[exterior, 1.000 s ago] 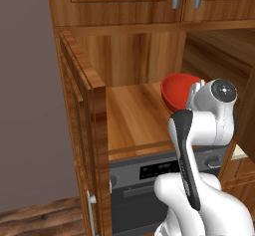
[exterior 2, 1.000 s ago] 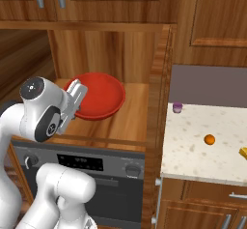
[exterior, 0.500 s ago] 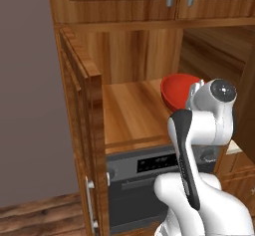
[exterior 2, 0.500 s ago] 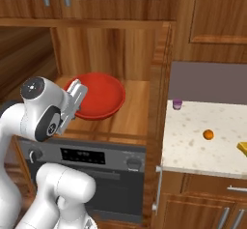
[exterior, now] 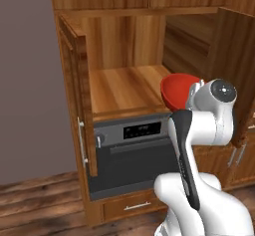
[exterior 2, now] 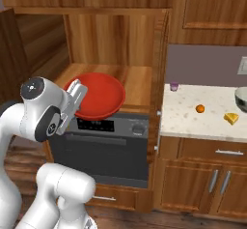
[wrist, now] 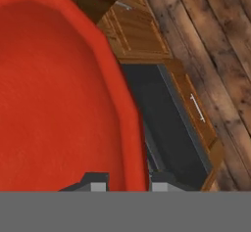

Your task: Pick both bowls and place them on the counter. Then place the tangerine in one bowl and place the cheese in the other bowl.

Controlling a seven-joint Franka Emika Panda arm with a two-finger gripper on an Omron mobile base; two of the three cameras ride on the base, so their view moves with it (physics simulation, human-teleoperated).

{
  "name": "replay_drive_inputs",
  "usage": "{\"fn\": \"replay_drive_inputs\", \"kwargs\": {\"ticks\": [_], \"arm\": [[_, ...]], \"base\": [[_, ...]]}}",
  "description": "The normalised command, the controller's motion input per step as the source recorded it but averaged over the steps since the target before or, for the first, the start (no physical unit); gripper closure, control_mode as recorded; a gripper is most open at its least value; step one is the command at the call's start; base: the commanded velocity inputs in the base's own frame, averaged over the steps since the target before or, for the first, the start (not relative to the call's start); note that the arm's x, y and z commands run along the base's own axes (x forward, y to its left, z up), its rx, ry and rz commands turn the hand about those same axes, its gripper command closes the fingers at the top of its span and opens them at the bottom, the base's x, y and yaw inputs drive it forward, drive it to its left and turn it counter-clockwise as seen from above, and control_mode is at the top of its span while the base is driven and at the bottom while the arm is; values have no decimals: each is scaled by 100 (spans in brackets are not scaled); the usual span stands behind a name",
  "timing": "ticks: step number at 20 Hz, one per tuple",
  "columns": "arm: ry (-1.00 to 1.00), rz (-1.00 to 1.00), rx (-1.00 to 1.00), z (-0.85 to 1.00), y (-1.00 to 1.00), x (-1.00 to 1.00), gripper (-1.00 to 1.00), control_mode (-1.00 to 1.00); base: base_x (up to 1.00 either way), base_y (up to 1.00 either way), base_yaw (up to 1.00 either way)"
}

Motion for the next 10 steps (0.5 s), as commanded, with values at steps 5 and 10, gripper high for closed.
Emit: {"fn": "replay_drive_inputs", "kwargs": {"ticks": [5,10], "arm": [[0,0,0,0,0,0,100,100],[0,0,0,0,0,0,100,100]], "base": [[-86,6,0],[-77,19,1]]}}
